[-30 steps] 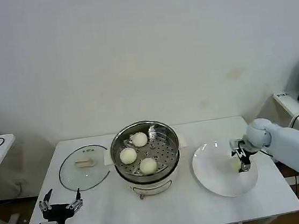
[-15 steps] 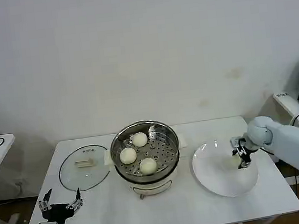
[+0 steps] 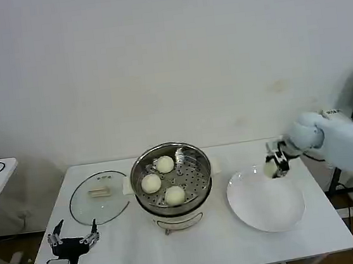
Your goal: Take steamed baozi put them in steamer then cover it.
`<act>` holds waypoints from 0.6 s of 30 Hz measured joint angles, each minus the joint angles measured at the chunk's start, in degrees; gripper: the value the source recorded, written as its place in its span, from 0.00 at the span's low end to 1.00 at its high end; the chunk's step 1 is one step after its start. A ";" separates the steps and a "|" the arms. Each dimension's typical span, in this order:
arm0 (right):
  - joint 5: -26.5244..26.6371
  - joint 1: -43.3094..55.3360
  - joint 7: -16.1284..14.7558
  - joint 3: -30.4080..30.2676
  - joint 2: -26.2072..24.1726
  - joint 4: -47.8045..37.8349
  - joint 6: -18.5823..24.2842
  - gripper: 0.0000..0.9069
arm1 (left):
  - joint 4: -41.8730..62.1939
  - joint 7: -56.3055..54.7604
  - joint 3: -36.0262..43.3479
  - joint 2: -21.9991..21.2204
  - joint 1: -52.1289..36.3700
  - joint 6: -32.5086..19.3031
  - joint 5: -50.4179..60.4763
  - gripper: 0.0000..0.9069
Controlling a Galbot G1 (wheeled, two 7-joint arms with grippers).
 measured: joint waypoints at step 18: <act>17.71 18.77 5.73 -12.06 16.98 2.13 -10.19 0.73 | 0.46 -0.01 0.41 0.25 -0.59 -0.01 0.11 1.00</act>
